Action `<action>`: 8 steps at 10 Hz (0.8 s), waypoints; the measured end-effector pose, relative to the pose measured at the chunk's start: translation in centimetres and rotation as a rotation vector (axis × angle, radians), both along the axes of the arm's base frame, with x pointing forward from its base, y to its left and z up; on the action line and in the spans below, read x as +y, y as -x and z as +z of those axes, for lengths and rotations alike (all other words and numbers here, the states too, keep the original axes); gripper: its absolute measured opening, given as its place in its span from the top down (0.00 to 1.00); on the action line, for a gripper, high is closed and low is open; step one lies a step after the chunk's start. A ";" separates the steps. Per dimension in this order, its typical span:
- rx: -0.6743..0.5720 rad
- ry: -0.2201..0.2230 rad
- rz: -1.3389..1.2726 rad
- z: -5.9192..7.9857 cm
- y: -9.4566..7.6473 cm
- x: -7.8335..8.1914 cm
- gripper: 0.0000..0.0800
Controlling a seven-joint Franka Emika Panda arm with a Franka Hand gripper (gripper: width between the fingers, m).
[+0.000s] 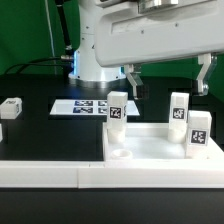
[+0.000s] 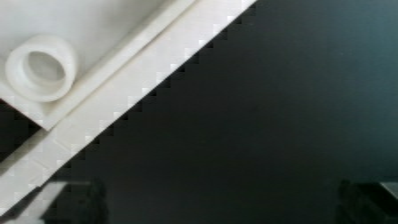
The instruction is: Assemble square table
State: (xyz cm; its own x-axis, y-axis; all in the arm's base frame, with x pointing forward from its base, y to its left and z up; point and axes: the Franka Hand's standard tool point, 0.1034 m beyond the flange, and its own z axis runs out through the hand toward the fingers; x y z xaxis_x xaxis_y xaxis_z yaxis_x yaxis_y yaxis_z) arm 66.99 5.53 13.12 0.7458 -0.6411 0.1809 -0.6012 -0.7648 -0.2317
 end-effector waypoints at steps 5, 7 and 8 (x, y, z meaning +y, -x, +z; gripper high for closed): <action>0.000 0.000 -0.001 0.0 0.0 -0.1 0.19; 0.000 0.000 -0.001 0.0 0.0 -0.1 0.19; 0.000 0.000 -0.001 0.0 0.0 -0.1 0.19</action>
Offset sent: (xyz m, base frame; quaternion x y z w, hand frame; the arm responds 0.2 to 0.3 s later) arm 0.0000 0.0000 0.0000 0.0000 0.0000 0.0000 1.0000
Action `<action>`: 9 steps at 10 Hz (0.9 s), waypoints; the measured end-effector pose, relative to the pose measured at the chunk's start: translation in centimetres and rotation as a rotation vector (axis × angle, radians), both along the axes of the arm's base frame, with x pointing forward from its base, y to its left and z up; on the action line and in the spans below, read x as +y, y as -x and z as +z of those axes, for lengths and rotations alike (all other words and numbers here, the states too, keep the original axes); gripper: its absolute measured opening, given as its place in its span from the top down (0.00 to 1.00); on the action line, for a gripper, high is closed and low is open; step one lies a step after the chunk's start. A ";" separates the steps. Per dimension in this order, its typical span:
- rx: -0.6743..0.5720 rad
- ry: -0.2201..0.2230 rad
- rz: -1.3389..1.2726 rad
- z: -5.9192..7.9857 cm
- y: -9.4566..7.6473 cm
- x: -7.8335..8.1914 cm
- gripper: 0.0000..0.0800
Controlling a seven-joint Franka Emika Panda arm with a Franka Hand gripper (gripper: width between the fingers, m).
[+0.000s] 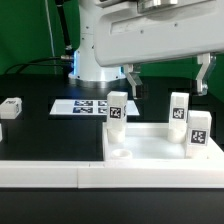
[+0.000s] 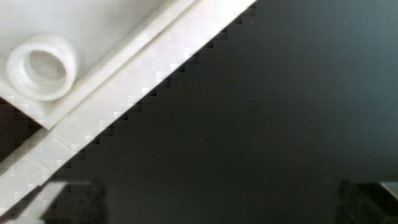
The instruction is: Assemble square table
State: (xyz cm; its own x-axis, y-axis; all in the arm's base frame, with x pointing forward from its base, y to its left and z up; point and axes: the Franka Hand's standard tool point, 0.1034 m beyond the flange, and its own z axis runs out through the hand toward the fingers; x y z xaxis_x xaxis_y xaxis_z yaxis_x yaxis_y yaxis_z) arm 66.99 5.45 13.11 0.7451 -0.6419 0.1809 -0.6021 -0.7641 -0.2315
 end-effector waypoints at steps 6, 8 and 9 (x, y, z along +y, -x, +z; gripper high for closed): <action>0.000 0.000 0.000 0.0 0.0 0.0 0.19; 0.000 0.000 0.000 0.0 0.0 0.0 0.19; 0.000 0.000 0.000 0.0 0.0 0.0 0.19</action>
Offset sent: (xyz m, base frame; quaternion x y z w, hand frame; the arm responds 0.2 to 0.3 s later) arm 0.0000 0.0000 0.0000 0.0000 0.0000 0.0000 1.0000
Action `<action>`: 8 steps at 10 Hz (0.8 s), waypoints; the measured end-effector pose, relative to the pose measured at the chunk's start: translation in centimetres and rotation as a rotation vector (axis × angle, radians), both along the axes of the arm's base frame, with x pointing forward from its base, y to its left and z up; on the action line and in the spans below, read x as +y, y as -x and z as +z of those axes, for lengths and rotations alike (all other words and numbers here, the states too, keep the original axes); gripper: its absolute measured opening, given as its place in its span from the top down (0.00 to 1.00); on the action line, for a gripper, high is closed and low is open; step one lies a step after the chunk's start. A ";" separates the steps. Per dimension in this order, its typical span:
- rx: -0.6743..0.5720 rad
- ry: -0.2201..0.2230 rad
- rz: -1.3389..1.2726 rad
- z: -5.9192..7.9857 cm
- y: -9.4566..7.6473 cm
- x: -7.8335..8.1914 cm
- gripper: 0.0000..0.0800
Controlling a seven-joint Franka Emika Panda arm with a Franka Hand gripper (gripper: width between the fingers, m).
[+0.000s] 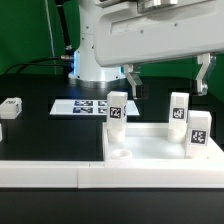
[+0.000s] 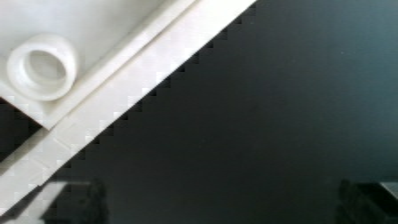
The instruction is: Assemble square table
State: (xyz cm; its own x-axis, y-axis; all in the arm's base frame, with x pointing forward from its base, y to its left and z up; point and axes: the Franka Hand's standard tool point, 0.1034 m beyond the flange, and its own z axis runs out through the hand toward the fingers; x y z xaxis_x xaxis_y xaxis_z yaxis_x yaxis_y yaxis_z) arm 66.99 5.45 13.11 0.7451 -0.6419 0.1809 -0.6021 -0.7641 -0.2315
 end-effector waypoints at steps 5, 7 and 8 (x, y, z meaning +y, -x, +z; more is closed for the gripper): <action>0.000 0.000 0.000 0.0 0.0 0.0 0.19; 0.000 0.000 0.000 0.0 0.0 0.0 0.19; 0.000 0.000 0.000 0.0 0.0 0.0 0.19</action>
Offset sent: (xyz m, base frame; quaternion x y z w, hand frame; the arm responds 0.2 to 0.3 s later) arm 0.0000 0.0000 0.0000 0.0000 0.0000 0.0000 1.0000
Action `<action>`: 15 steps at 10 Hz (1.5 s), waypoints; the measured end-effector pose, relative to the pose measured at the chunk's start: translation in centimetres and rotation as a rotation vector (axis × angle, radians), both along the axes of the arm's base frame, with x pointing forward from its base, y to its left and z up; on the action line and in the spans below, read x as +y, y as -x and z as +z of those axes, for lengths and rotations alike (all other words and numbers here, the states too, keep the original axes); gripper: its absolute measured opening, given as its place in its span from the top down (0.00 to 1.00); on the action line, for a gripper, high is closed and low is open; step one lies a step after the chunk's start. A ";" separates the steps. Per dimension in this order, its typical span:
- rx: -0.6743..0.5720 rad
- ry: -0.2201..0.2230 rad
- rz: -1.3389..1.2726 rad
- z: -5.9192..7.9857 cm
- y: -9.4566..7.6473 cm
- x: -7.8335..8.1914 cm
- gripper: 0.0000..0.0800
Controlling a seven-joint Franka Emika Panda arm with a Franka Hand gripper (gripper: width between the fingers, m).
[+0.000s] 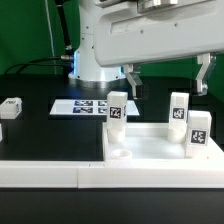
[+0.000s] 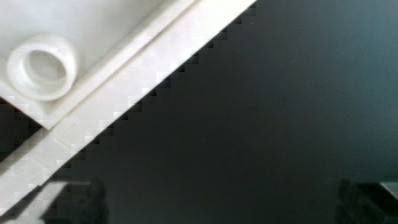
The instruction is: Assemble square table
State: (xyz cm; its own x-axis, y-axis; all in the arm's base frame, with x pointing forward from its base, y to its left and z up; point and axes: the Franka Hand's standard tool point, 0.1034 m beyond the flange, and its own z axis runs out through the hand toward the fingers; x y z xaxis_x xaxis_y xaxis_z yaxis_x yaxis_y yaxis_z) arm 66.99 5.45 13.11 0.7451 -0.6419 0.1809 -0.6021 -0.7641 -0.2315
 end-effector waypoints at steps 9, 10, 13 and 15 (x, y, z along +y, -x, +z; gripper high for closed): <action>-0.058 0.162 0.393 1.0 5.6 -8.4 0.19; -0.059 0.189 0.468 1.0 5.6 -8.4 0.19; -0.058 0.199 0.493 0.9 5.6 -8.5 0.19; -0.065 0.216 0.481 -0.4 8.5 -10.3 0.19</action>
Offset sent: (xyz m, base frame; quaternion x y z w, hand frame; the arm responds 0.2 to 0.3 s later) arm -0.0675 -0.0469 -0.0031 0.0694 -0.0115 -0.1193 0.9904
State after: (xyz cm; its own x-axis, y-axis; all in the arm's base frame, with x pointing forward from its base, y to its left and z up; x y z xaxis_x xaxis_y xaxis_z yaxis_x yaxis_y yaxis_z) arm 58.52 -4.87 12.72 0.9291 -0.1733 0.3267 -0.1615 -0.9848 -0.0631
